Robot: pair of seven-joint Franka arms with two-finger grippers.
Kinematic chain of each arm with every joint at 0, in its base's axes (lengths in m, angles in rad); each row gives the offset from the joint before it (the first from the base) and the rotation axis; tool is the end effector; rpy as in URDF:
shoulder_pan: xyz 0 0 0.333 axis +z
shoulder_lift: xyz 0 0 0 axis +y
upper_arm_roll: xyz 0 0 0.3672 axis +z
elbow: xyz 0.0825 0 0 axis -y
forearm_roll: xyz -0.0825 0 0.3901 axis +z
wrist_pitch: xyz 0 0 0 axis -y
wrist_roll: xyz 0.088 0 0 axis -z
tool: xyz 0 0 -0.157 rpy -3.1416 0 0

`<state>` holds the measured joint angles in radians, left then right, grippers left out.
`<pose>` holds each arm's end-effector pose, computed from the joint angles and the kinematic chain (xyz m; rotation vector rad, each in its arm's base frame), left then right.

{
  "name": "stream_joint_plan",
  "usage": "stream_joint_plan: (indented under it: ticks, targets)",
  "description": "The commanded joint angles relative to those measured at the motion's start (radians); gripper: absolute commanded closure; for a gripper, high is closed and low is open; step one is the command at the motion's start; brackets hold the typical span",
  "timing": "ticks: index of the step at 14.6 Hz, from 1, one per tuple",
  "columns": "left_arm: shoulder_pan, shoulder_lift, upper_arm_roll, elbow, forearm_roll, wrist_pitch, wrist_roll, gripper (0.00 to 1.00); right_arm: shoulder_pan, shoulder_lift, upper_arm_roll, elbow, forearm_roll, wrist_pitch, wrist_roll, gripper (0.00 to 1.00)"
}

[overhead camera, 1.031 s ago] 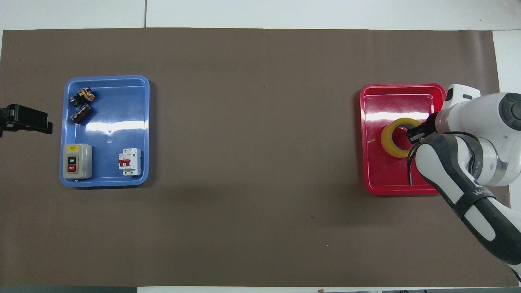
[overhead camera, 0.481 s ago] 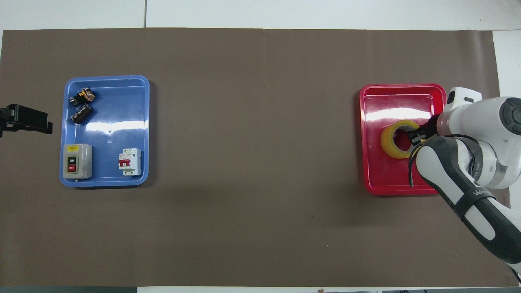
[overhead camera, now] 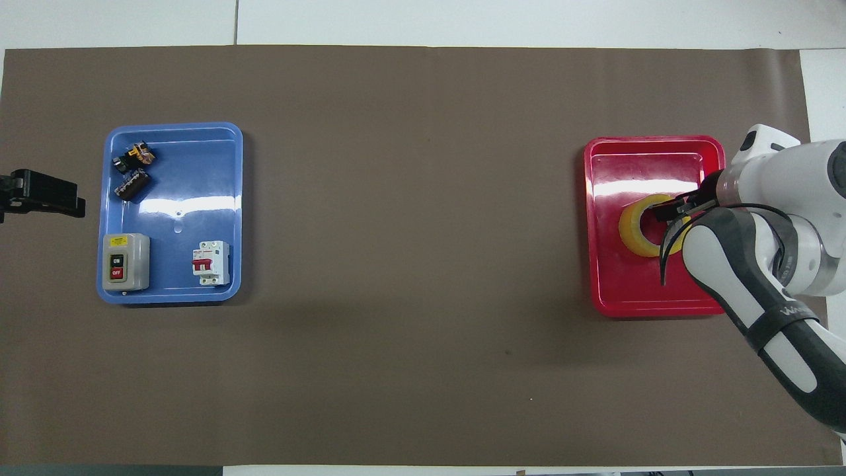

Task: Place and move tape with both arms

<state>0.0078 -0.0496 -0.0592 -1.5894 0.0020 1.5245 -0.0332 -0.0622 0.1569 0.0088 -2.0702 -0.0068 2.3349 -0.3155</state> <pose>0.5364 -0.0281 0.6400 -3.1358 0.0283 0.0238 0.6018 -0.0326 0.3635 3.0862 0.4135 0.1641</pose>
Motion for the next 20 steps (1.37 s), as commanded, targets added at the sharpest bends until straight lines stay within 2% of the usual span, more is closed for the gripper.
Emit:
stream_joint_plan:
  ticks: [1,4,9,12,16,17,20]
  targets:
    - [0.006,-0.023,0.002,-0.018,-0.024,0.002,0.009,0.00,0.068,-0.042,0.005,0.047,-0.040,-0.094,0.224,0.00]
    - [0.006,-0.023,0.002,-0.018,-0.024,0.002,0.009,0.00,0.128,-0.101,0.007,0.071,-0.075,-0.175,0.407,0.00]
    - [0.006,-0.023,0.002,-0.020,-0.024,0.002,0.009,0.00,0.121,-0.126,0.008,0.287,-0.048,-0.428,0.476,0.00]
    - [0.006,-0.021,0.002,-0.020,-0.024,0.002,0.009,0.00,0.113,-0.151,-0.001,0.392,0.010,-0.584,0.484,0.00]
    - [0.006,-0.021,0.002,-0.018,-0.024,0.002,0.009,0.00,0.062,-0.154,-0.003,0.546,0.036,-0.774,0.518,0.00]
    - [0.006,-0.023,0.002,-0.020,-0.022,0.002,0.009,0.00,0.053,-0.154,-0.004,0.564,0.034,-0.819,0.518,0.00]
    - [0.006,-0.023,0.002,-0.018,-0.022,0.002,0.009,0.00,0.048,-0.174,-0.006,0.539,0.024,-0.845,0.513,0.00]
